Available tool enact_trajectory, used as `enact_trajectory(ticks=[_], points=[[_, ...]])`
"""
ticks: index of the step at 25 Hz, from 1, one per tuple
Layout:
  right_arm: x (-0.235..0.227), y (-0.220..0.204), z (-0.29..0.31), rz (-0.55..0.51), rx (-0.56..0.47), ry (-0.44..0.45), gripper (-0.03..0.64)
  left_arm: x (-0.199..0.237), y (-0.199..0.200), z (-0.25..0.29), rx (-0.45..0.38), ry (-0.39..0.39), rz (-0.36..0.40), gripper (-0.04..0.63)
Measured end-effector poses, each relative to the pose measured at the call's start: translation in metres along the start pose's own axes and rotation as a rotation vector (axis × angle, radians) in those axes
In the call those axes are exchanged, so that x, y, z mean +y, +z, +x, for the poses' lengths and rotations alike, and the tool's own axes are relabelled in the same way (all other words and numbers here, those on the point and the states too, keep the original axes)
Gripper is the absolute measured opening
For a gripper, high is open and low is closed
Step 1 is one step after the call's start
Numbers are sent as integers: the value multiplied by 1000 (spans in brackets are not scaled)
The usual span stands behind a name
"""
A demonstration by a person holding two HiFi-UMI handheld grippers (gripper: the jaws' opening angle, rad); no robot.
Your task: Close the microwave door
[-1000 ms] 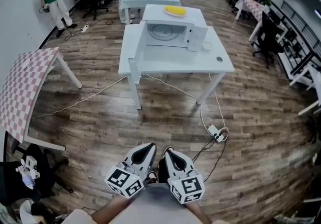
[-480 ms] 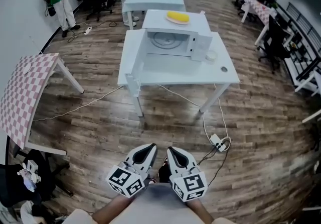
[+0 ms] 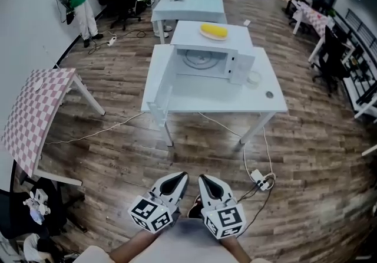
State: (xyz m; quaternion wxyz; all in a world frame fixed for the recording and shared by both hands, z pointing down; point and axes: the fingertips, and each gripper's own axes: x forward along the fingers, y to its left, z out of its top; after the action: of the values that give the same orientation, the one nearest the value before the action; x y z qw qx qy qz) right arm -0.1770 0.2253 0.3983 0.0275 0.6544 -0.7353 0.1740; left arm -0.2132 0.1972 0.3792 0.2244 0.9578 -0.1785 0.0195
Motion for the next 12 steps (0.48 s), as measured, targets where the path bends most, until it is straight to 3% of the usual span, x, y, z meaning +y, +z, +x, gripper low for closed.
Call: enact_trajectory(ticks=[12], points=[[-30, 19, 30, -49, -12, 72, 23, 11, 11, 47, -25, 23, 24, 18]])
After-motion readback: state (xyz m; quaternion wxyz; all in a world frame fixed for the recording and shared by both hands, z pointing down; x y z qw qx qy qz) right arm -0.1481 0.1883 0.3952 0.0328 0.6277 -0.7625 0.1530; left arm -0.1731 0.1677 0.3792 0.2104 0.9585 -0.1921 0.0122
